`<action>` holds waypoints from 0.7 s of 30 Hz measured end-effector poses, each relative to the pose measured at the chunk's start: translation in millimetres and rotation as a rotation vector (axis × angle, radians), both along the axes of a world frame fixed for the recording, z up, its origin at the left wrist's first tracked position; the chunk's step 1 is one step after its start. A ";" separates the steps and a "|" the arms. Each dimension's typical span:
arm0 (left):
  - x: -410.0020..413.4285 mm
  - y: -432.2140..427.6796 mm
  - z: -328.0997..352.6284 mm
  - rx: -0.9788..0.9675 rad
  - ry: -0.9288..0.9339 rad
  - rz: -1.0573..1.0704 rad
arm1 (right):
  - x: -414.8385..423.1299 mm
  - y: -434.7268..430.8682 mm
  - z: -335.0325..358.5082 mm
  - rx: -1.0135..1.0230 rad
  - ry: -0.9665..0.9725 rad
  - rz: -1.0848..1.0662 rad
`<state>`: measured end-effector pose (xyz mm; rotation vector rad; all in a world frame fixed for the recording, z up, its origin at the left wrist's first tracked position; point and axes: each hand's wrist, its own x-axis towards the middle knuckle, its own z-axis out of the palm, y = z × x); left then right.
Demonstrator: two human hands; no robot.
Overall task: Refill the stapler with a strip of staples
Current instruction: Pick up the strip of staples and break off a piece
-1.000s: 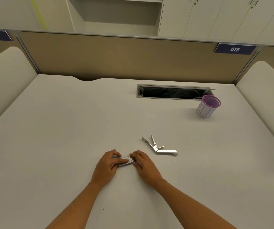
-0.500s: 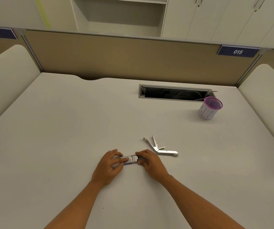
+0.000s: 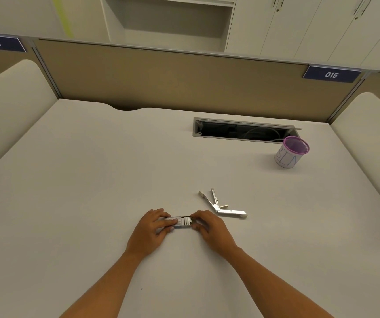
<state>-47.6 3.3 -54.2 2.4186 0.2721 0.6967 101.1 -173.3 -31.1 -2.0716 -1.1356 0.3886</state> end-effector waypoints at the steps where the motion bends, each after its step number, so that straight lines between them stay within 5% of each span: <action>1: 0.0 0.2 -0.1 0.005 -0.008 0.001 | -0.8 0.0 0.3 -0.001 -0.016 0.000; 9: 0.4 1.5 -3.4 0.025 -0.052 0.000 | -2.5 4.7 0.3 -0.009 0.015 -0.116; 21: 1.3 3.3 -7.4 0.040 -0.050 -0.020 | -1.1 29.2 9.4 -0.072 0.308 -0.388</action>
